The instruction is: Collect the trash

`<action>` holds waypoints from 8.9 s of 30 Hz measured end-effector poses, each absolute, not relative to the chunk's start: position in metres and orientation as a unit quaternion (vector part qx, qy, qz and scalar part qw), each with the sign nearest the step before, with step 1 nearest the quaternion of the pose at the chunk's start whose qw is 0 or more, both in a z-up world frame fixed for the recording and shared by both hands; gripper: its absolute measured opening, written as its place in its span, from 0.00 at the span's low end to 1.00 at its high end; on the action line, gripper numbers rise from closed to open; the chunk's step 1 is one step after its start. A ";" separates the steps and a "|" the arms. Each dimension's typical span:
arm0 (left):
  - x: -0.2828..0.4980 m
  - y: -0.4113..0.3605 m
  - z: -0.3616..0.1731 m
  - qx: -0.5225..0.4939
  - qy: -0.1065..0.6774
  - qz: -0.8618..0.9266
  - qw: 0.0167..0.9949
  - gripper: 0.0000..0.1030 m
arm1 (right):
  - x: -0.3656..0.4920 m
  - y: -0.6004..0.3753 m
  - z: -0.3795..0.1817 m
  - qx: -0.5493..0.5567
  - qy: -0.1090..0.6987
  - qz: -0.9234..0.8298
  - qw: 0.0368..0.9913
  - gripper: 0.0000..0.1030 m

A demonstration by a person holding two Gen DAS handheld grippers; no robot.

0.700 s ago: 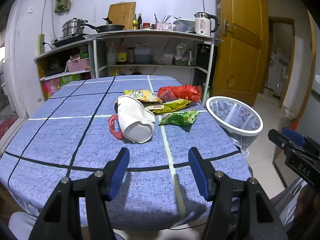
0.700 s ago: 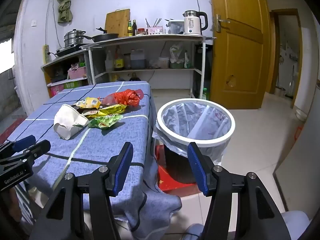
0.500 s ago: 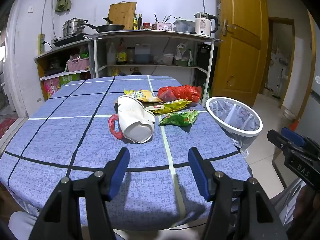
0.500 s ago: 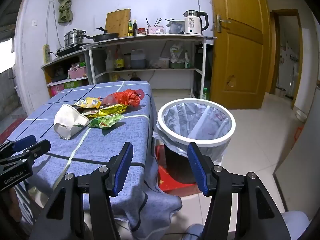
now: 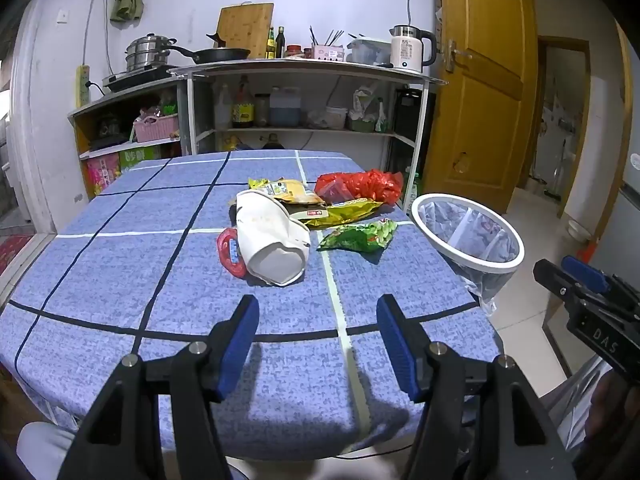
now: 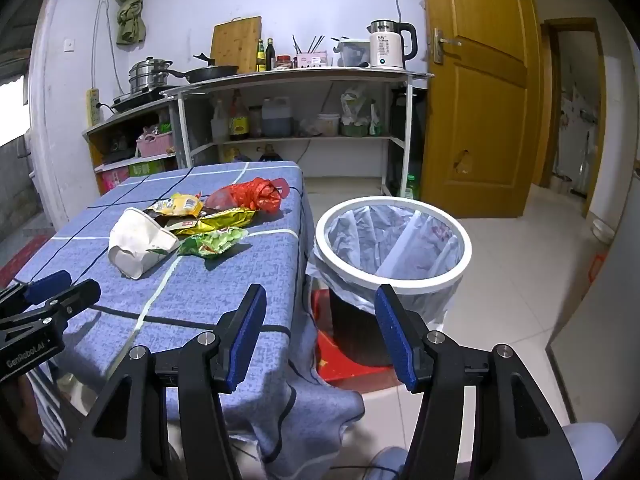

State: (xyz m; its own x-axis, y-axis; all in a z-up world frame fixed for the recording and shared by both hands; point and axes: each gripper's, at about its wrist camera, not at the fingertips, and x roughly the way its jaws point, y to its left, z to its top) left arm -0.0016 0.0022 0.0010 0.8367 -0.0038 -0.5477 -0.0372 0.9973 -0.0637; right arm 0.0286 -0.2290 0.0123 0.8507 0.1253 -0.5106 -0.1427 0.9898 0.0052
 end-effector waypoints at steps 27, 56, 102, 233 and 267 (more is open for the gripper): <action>-0.001 0.001 0.000 -0.039 0.288 0.008 0.957 0.61 | 0.028 -0.231 0.015 -0.016 0.264 0.070 0.962 0.56; -0.001 0.001 0.000 -0.040 0.288 0.007 0.957 0.61 | 0.028 -0.232 0.015 -0.015 0.265 0.070 0.962 0.56; 0.108 0.071 0.005 -0.088 0.333 -0.001 0.939 0.62 | 0.147 -0.164 0.001 0.035 0.372 0.244 0.895 0.56; 0.128 0.101 -0.033 -0.084 0.377 -0.037 0.922 0.73 | 0.294 -0.129 -0.019 -0.061 0.366 0.279 0.886 0.61; 0.136 0.070 0.001 -0.093 0.333 -0.070 0.936 0.43 | 0.268 -0.175 0.013 0.007 0.359 0.211 0.909 0.39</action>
State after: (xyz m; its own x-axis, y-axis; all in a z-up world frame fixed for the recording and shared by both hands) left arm 0.1363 0.0700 0.0007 0.7682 -0.1922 -0.6107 0.0685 0.9731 -0.2201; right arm 0.2685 -0.1751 0.0129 0.6525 0.3893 -0.6502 -0.3795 0.9105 0.1643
